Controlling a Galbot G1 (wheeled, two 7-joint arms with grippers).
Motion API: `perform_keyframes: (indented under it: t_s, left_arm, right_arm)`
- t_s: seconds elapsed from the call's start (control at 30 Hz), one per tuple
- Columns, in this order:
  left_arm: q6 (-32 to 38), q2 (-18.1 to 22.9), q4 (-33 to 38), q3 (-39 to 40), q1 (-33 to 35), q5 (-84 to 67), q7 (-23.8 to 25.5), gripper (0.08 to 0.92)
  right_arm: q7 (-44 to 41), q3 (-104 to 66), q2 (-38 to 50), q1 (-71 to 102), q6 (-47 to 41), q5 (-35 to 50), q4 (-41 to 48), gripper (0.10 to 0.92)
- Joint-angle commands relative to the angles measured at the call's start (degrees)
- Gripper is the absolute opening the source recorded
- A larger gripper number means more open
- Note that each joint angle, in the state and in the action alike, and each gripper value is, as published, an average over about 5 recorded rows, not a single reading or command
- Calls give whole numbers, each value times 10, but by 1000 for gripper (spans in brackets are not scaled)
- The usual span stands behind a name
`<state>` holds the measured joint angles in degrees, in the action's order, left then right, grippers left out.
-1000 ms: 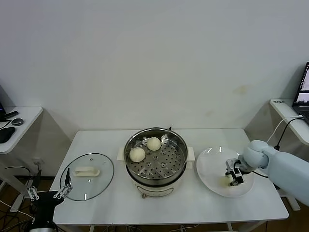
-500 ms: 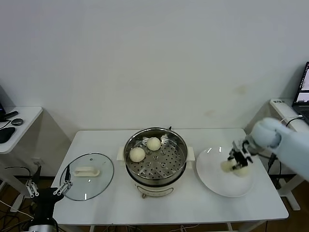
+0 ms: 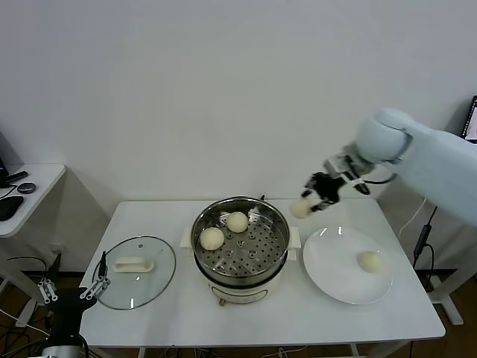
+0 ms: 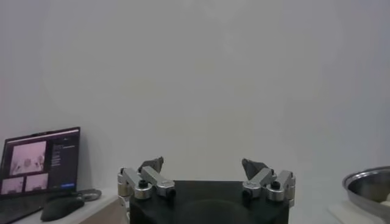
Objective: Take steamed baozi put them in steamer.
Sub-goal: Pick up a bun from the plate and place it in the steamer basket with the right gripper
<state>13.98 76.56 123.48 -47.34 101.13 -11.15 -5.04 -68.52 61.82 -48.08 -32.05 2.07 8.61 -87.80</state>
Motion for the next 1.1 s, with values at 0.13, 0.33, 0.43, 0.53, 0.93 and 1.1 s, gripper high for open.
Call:
perform_keyframes:
  t_s: [0.13, 0.33, 0.43, 0.53, 0.93, 1.1]
  left_arm:
    - [1, 5, 2, -1, 0, 0, -2, 823]
    - [-1, 8, 7, -7, 0, 0, -3, 823]
    - [0, 8, 6, -11, 2, -2, -3, 823]
    - [2, 8, 2, -13, 3, -3, -4, 823]
    - [4, 10, -5, -14, 2, -4, -4, 823]
    - [4, 10, -4, -14, 1, -4, -4, 823]
  right_arm:
    - [45, 109, -182, 6, 138, -80, -6, 414]
    - [56, 118, -211, 35, 194, -157, 28, 416]
    - [60, 119, -218, 50, 211, -181, 36, 416]
    - [64, 119, -223, 63, 225, -210, 40, 416]
    - [79, 111, -218, 76, 258, -243, 58, 458]
    - [82, 93, -206, 59, 257, -215, 50, 586]
